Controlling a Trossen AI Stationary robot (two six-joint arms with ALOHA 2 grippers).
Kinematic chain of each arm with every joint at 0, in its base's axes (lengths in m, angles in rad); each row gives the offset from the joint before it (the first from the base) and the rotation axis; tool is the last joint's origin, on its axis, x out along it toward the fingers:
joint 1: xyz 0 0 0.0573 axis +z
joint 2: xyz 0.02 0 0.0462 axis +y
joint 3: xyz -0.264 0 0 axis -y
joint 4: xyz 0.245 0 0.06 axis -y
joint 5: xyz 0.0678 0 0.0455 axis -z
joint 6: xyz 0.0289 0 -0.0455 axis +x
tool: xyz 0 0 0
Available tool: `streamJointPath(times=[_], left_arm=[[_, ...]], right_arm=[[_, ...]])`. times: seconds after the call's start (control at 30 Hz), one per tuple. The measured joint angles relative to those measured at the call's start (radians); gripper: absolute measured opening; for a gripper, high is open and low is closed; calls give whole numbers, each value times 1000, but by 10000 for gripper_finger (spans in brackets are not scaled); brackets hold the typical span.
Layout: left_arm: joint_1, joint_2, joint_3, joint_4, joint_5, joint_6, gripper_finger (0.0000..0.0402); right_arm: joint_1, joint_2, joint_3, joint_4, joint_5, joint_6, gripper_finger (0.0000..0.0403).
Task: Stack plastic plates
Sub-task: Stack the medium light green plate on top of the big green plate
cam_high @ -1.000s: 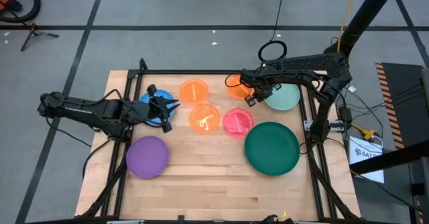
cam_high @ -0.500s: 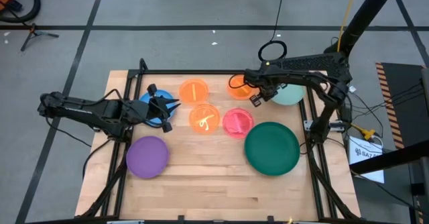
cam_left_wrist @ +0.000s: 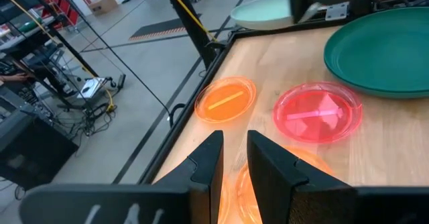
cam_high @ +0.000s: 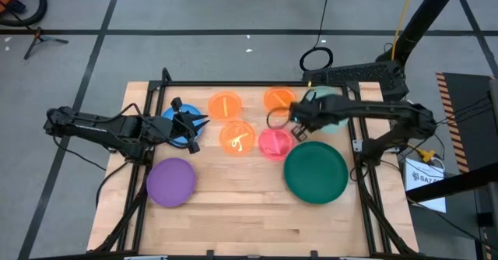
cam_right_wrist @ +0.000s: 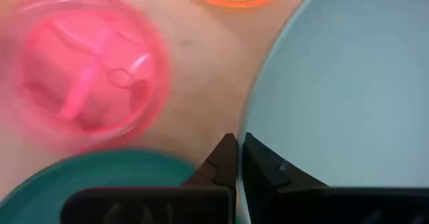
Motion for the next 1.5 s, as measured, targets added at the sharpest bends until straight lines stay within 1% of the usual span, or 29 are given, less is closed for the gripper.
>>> streamJointPath(times=[0.2, 0.37, 0.4, 0.5, 0.63, 0.73, 0.97, 1.03, 1.27, 1.5], left_arm=[[0, 0, 0, 0, 0, 0, 74], [0, 0, 0, 25, 0, 0, 74], [0, 0, 0, 29, 0, 1, 74], [0, 0, 0, 35, 0, 1, 74], [0, 0, 0, 35, 0, 0, 74], [0, 0, 0, 35, 0, 0, 74], [0, 0, 0, 35, 0, -1, 74], [0, 0, 0, 35, 0, -1, 74], [0, 0, 0, 35, 0, 2, 74], [0, 0, 0, 36, 0, 6, 74]], right_arm=[[214, -10, 16, 2, -33, 127, 1], [349, 28, 101, -4, -30, 137, 1], [371, 38, 121, -3, -41, 125, 1], [434, 70, 166, -1, -127, 59, 2], [509, 105, 189, 16, -174, 63, 3], [563, 125, 194, 21, -201, 103, 3], [659, 188, 195, 10, -286, 232, 5], [683, 213, 195, 10, -287, 255, 5], [754, 324, 195, -26, -286, 266, 5], [779, 399, 194, -38, -285, 250, 6]])
